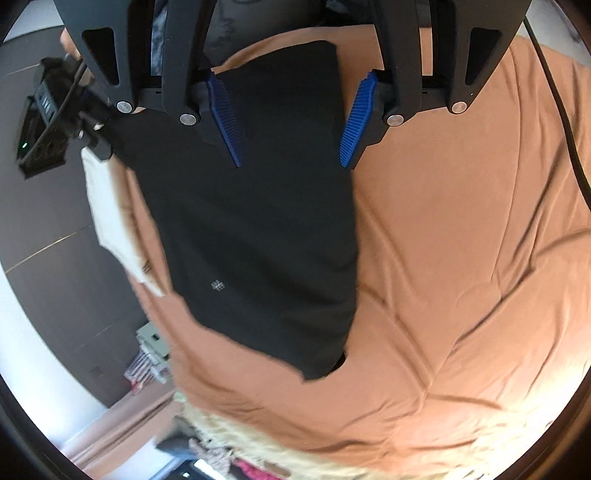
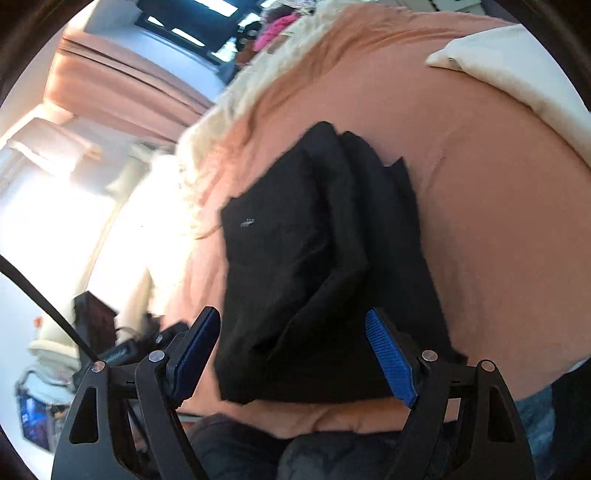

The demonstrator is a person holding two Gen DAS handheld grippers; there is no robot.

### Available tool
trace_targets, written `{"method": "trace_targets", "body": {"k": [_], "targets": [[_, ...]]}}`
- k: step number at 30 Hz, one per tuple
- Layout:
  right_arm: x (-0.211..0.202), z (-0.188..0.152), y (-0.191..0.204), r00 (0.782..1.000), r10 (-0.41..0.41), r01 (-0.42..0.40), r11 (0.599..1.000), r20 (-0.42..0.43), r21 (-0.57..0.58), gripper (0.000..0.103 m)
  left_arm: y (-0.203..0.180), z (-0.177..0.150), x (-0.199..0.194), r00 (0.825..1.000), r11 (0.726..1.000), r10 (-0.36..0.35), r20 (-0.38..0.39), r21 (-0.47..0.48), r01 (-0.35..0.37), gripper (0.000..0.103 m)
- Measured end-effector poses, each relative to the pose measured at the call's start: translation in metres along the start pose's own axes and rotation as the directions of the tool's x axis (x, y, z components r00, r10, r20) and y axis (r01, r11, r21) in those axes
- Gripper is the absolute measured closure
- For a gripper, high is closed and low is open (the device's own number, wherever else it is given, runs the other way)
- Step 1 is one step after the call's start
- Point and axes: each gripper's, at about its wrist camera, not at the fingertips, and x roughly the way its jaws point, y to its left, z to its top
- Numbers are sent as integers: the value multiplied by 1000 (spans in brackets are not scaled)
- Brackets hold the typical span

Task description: Fold large clothes

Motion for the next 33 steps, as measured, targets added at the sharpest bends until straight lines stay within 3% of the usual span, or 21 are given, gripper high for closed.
{"method": "trace_targets", "body": {"k": [1, 2, 4, 8, 14, 20, 27, 33], "targets": [[3, 2, 2, 1000, -22, 22, 1000, 1, -15, 59, 2, -2, 4, 1000, 1000, 3, -14, -4, -3, 46], [6, 4, 3, 1000, -24, 24, 999, -6, -31, 76, 3, -4, 10, 1000, 1000, 6, -29, -7, -7, 46], [6, 9, 2, 1000, -12, 12, 999, -13, -33, 90, 2, -7, 19, 999, 1000, 14, -49, -2, -14, 46], [-9, 6, -10, 1000, -13, 14, 999, 20, -47, 94, -8, -12, 27, 998, 999, 20, -61, 31, -19, 46], [-54, -34, -39, 999, -12, 11, 999, 40, 39, 95, -25, -17, 36, 998, 997, 23, -59, 78, -19, 46], [-58, -57, -74, 1000, -2, -1, 992, 29, 126, 96, -32, -27, 49, 996, 993, 37, -76, 117, -28, 46], [-72, -57, -64, 999, -9, 5, 993, 37, 114, 94, -35, -24, 50, 995, 991, 32, -100, 132, -18, 46], [-86, -38, -44, 999, -48, 48, 999, -5, 22, 88, -21, -9, 47, 995, 996, 9, -94, 92, -1, 46]]}}
